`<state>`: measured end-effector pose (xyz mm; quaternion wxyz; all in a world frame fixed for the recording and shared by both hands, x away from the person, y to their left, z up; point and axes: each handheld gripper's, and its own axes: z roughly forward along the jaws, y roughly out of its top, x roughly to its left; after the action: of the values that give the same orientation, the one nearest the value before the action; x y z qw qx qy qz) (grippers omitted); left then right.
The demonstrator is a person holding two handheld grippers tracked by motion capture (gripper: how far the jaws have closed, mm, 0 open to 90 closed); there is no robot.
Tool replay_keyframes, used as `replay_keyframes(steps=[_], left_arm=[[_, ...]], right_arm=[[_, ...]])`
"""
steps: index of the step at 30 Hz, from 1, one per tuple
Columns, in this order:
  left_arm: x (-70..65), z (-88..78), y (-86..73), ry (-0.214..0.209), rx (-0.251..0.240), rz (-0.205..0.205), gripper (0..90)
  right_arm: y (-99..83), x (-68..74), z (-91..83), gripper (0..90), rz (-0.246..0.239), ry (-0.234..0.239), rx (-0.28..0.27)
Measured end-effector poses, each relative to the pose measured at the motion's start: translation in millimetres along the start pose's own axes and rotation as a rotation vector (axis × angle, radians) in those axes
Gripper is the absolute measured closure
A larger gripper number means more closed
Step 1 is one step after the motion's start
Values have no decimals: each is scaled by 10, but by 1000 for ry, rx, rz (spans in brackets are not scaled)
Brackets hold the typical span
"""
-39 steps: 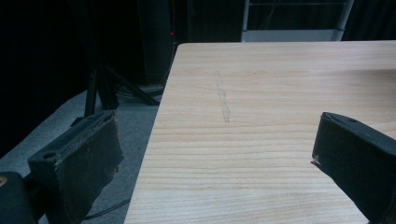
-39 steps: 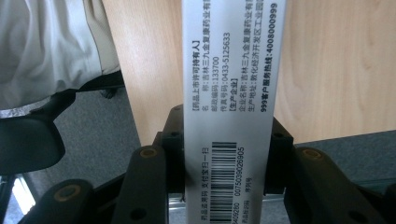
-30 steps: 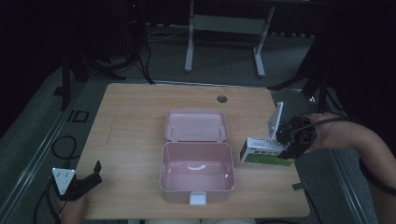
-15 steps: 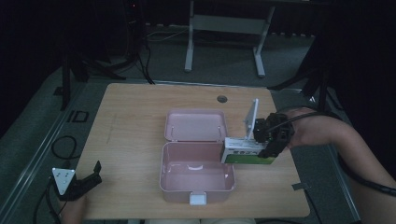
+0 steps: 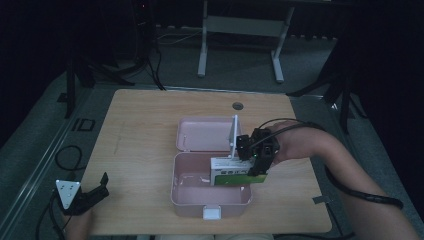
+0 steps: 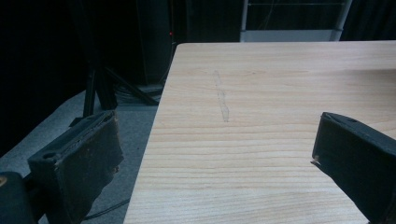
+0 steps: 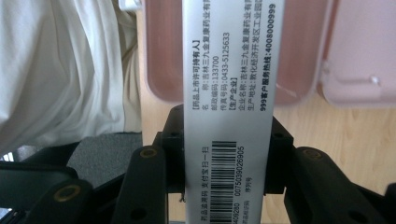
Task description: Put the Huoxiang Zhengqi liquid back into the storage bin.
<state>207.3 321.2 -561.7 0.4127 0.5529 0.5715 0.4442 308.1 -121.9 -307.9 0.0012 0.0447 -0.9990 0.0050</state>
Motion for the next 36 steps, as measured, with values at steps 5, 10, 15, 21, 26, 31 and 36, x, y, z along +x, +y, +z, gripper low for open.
replay_keyframes(steps=[5,10,15,21,26,31,36], left_arm=[[2,1,0,-2,1,0,16],[2,1,0,-3,2,2,17],[3,1,0,-5,2,0,16],[2,2,1,-5,2,3,16],[1,4,0,-5,2,3,17],[1,5,0,-5,2,2,17],[0,5,0,-6,3,1,17]], right_arm=[[169,2,116,624,-29,13,-12],[304,-30,254,623,-35,12,-13],[376,-57,417,623,-21,22,-14],[410,-81,614,623,-16,40,-19],[440,-72,808,623,-10,63,-13],[445,-79,1013,623,0,72,11],[452,-78,1196,623,1,93,12]])
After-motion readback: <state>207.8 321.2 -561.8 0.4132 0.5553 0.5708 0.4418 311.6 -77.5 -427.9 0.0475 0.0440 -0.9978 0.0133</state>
